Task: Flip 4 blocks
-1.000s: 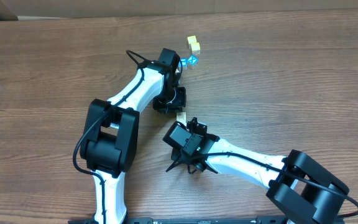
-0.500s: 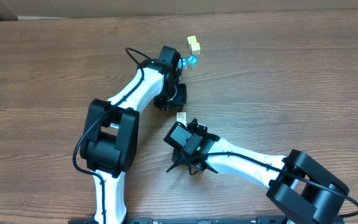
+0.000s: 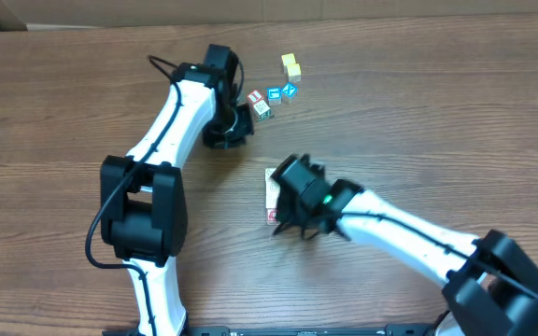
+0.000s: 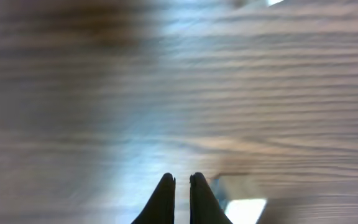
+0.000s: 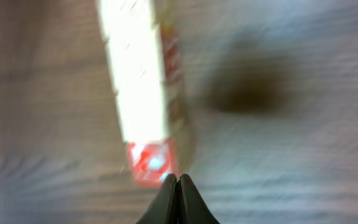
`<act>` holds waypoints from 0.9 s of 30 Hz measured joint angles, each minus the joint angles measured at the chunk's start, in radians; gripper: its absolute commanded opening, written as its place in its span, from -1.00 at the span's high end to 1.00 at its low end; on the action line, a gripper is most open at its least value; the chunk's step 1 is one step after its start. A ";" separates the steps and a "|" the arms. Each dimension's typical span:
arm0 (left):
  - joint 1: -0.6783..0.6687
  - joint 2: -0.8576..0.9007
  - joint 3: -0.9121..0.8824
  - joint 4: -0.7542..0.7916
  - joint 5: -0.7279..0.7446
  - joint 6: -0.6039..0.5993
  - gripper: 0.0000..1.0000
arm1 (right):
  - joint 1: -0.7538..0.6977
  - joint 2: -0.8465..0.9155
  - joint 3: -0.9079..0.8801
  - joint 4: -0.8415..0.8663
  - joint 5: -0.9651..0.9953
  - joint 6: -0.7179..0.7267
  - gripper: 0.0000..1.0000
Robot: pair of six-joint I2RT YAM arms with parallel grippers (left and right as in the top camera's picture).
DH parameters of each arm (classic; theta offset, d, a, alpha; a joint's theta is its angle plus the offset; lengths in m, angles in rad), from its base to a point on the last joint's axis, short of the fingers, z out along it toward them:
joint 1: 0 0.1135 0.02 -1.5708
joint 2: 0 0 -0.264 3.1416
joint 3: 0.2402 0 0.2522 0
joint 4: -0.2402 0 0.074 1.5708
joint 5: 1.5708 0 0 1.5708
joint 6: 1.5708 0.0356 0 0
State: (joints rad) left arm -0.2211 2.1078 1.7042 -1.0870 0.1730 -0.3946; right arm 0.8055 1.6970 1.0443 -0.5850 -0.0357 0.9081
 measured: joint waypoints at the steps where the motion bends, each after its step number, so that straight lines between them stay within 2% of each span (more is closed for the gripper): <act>1: 0.001 0.000 -0.003 -0.014 -0.017 0.000 0.92 | -0.034 0.000 0.000 -0.005 -0.014 -0.019 0.93; 7: -0.002 0.000 -0.042 -0.085 -0.079 -0.007 0.92 | -0.220 0.000 0.000 -0.055 -0.066 -0.144 0.89; 12: 0.006 -0.025 -0.051 -0.102 -0.098 -0.041 0.91 | -0.341 0.000 0.000 -0.094 -0.088 -0.269 0.61; 13: 0.008 -0.042 -0.051 -0.102 -0.100 -0.048 0.92 | -0.370 0.000 0.000 -0.095 -0.089 -0.295 0.51; 16: 0.019 -0.123 -0.054 -0.099 -0.104 -0.062 0.91 | -0.452 0.000 0.000 -0.087 -0.076 -0.359 -0.37; 17: 0.022 -0.156 -0.054 -0.099 -0.105 -0.066 0.92 | -0.476 0.000 0.000 -0.082 -0.067 -0.373 -0.78; 18: 0.027 -0.190 -0.055 -0.100 -0.108 -0.071 0.91 | -0.505 0.000 0.000 -0.077 -0.053 -0.385 -1.00; 21: 0.035 -0.303 -0.054 -0.114 -0.131 -0.079 0.91 | -0.572 0.000 0.000 -0.071 -0.025 -0.412 -1.00; 22: 0.039 -0.334 -0.054 -0.122 -0.143 -0.082 0.83 | -0.591 0.000 0.000 -0.070 -0.017 -0.415 -1.00; 23: 0.040 -0.365 -0.054 -0.130 -0.161 -0.083 0.46 | -0.613 0.000 0.000 -0.071 -0.010 -0.419 -1.00; 26: 0.045 -0.418 -0.054 -0.159 -0.212 -0.089 0.05 | -0.651 0.000 0.000 -0.071 0.000 -0.426 -1.00; 27: 0.047 -0.424 -0.054 -0.172 -0.232 -0.094 -0.16 | -0.658 0.000 0.000 -0.071 0.001 -0.428 -1.00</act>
State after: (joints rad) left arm -0.1745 1.6840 1.6501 -1.2587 -0.0589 -0.4885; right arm 0.1478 1.6970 1.0443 -0.6556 -0.0345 0.4801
